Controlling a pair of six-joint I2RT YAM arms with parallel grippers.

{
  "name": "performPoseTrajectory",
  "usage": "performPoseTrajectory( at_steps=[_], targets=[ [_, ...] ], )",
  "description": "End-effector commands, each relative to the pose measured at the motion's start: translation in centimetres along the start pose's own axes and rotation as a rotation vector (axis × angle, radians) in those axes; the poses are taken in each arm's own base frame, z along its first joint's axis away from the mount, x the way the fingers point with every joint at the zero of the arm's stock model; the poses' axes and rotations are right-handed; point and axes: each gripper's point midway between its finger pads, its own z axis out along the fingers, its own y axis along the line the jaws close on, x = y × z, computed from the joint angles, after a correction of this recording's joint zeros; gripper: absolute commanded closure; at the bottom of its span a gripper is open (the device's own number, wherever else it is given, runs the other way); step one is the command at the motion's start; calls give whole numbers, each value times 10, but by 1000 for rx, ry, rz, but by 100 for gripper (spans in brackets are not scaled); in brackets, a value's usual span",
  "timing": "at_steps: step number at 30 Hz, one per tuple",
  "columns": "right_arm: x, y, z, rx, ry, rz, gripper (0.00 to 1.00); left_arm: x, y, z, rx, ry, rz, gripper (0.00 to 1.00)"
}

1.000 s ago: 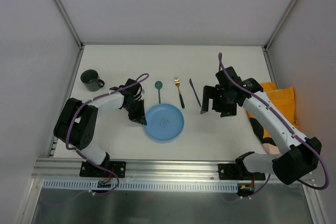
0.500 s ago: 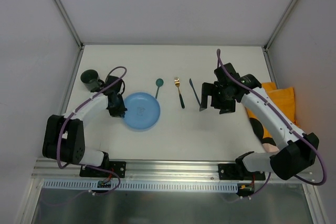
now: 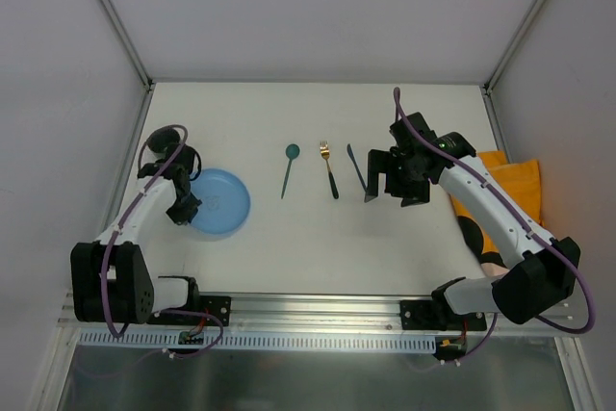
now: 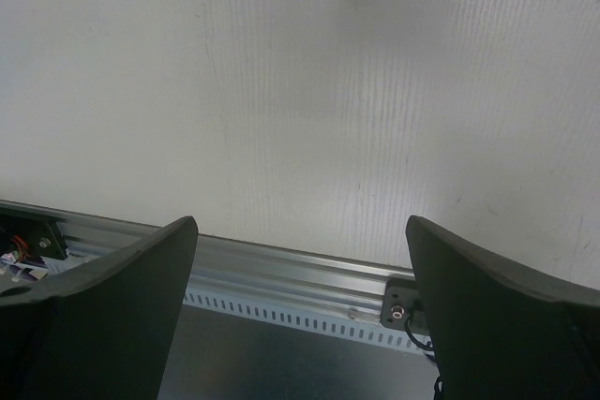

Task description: Set the dinner table for one person

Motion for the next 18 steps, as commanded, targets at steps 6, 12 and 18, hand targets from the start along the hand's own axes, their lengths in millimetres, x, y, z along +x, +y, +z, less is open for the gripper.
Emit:
performPoseTrajectory(
  at_steps=[6, 12, 18],
  targets=[
    [-3, 4, -5, -15, -9, -32, 1, -25, 77, -9, -278, -90, -250, 100],
    [-4, 3, -6, -12, -13, -38, 0, -45, 103, -6, -355, -118, -330, 100],
    [-2, 1, -6, -14, -17, -48, 1, -57, 112, -4, -362, -99, -399, 20]
  ],
)
